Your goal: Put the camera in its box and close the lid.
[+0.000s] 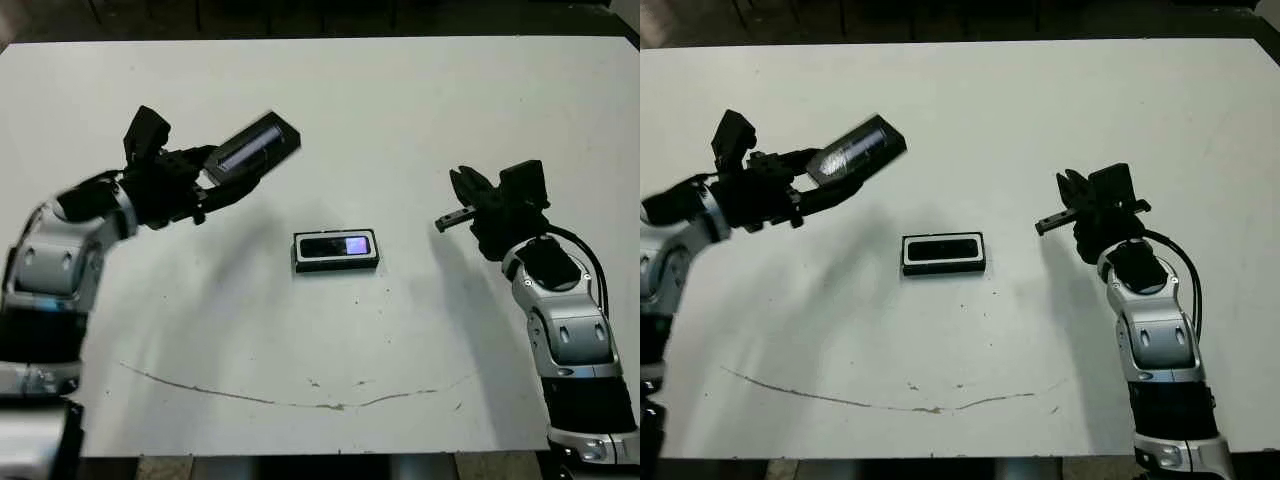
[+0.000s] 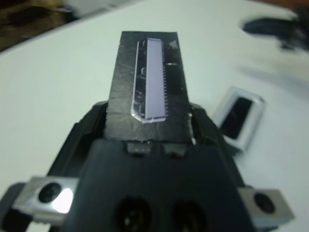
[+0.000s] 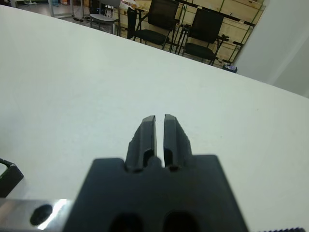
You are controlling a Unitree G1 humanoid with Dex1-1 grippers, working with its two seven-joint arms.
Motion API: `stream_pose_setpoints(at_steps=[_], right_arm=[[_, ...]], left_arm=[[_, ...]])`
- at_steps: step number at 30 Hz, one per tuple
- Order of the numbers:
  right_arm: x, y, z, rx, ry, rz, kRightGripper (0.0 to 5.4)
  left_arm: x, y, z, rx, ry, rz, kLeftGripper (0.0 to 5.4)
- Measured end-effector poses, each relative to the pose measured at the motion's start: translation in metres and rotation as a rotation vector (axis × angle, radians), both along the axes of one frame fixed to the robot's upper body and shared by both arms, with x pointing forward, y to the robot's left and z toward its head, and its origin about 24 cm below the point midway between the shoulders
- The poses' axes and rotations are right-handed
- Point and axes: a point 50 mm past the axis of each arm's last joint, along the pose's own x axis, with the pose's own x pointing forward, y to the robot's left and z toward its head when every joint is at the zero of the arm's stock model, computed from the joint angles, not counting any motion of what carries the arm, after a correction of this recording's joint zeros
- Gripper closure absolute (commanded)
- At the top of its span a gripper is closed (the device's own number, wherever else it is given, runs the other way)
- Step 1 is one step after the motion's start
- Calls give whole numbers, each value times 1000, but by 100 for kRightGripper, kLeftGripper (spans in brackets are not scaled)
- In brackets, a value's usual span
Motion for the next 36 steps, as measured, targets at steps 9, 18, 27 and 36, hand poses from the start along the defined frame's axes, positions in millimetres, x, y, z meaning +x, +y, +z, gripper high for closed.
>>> stream_pose_setpoints(at_steps=[9, 18, 27, 36], right_arm=[[-1, -2, 2, -9, -4, 6, 540], [0, -3, 1, -12, 2, 8, 540], [0, -8, 0, -21, 17, 6, 540], [0, -9, 0, -24, 16, 6, 540]], left_arm=[[0, -7, -11, -12, 123, -202, 261], [3, -16, -24, -61, 188, -282, 261], [5, -34, -32, -118, 184, -351, 261], [6, -50, -48, -94, 225, -395, 261]])
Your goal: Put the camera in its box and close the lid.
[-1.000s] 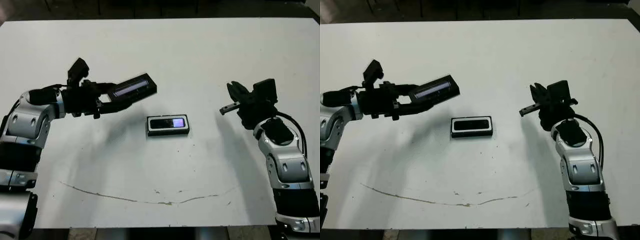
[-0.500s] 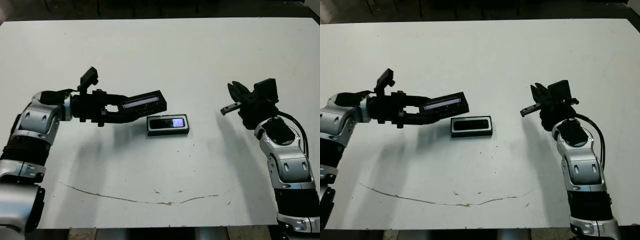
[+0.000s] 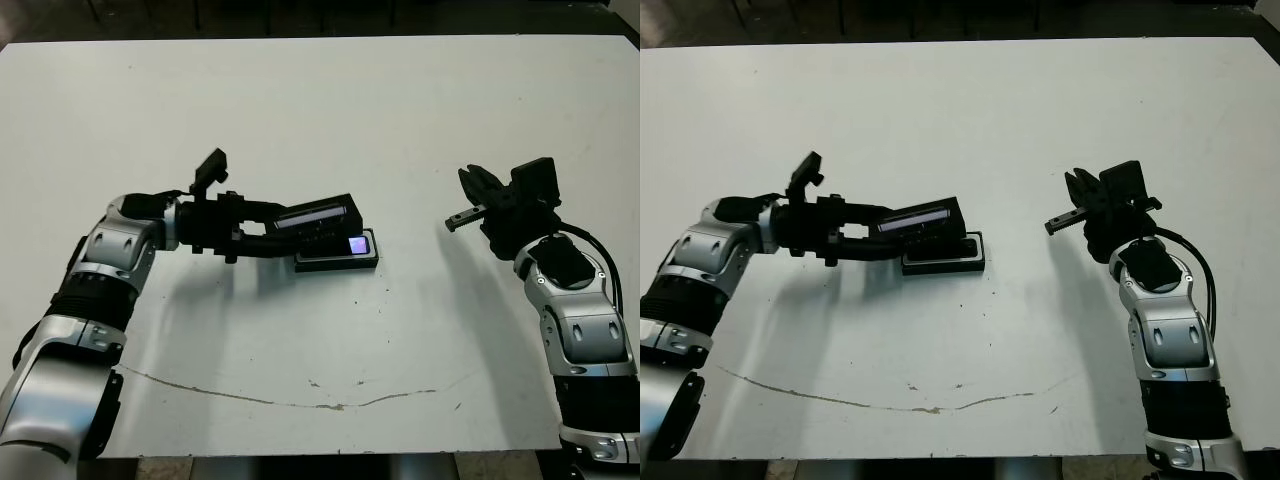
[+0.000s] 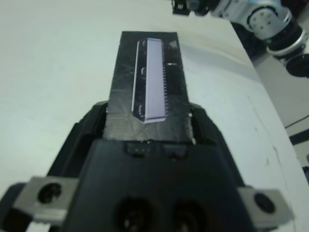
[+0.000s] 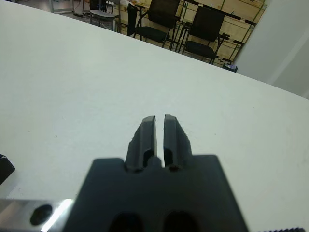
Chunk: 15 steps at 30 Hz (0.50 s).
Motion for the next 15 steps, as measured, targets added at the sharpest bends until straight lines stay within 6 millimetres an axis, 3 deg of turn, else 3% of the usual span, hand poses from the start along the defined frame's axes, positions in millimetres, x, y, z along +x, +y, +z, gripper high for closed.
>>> stream_pose_setpoints(at_steps=[15], right_arm=[[0, -2, 1, -8, 0, -1, 540]], left_arm=[[2, -4, -2, 39, -10, -23, 261]])
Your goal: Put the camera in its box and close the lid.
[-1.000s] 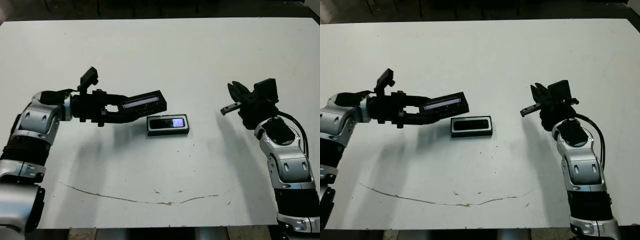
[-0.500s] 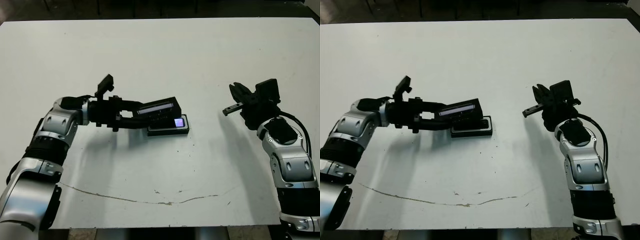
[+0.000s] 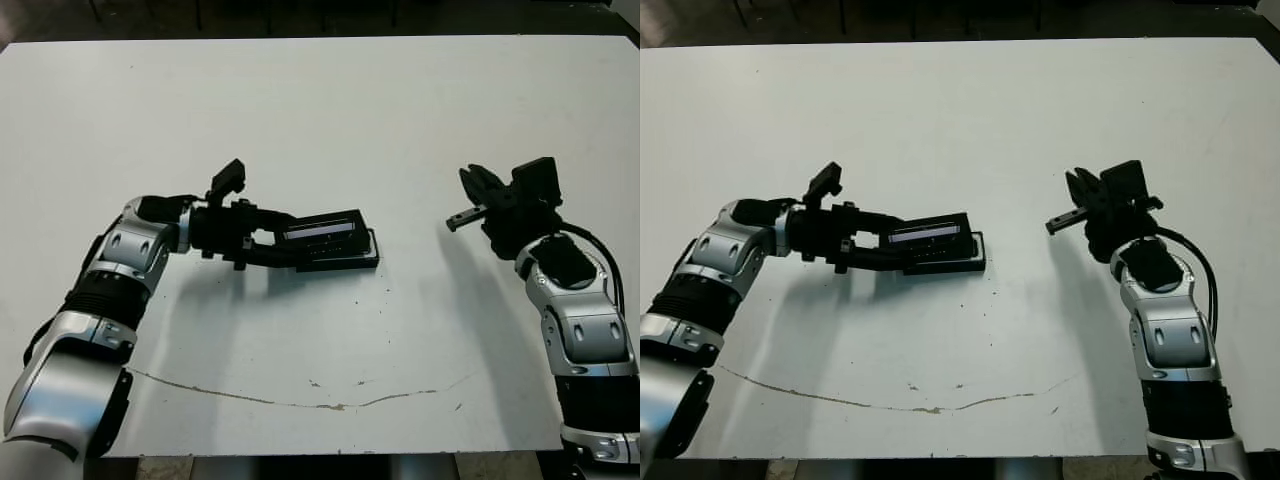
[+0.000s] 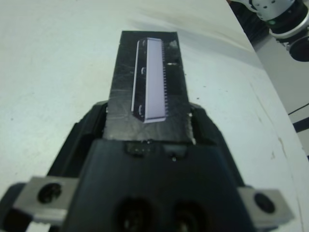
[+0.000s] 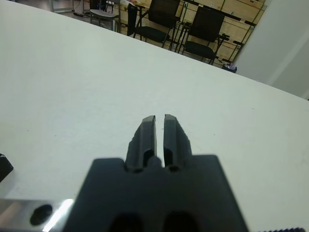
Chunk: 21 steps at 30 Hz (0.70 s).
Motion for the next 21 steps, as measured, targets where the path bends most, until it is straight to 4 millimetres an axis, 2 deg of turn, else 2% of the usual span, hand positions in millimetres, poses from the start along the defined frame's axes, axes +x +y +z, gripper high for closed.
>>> stream_pose_setpoints(at_steps=[8, 21], right_arm=[[0, 0, 0, -2, 2, 3, 540], [1, -1, -3, 1, 20, 6, 540]], left_arm=[[1, 3, 0, -22, 1, 18, 261], [7, 6, 17, -117, -12, 20, 261]])
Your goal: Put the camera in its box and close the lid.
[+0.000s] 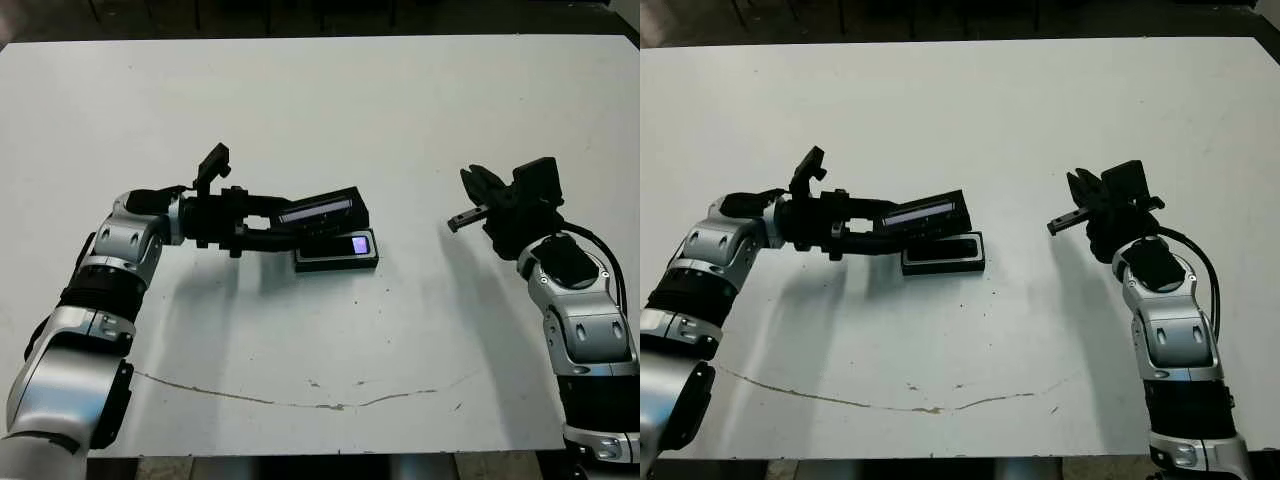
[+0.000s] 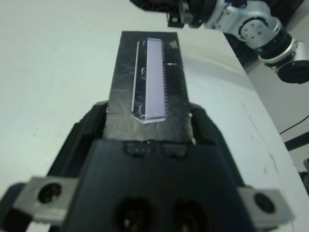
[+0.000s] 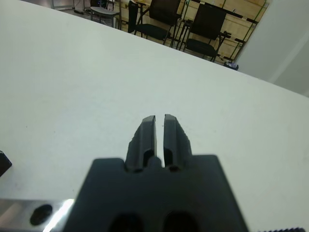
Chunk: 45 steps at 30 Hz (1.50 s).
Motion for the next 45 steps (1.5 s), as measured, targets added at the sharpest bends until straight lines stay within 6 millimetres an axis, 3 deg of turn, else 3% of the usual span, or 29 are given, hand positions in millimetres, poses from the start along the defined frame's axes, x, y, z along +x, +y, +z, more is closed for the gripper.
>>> stream_pose_setpoints(at_steps=[13, 26, 45], right_arm=[[0, 0, 0, 7, -4, 19, 540], [-1, -2, 2, -16, 17, 11, 540], [-1, -4, 2, -21, 23, 11, 540]], left_arm=[[2, -5, -10, 38, -17, 17, 261], [4, -4, -20, -8, -41, 140, 261], [-2, -1, -26, 109, 29, -19, 261]])
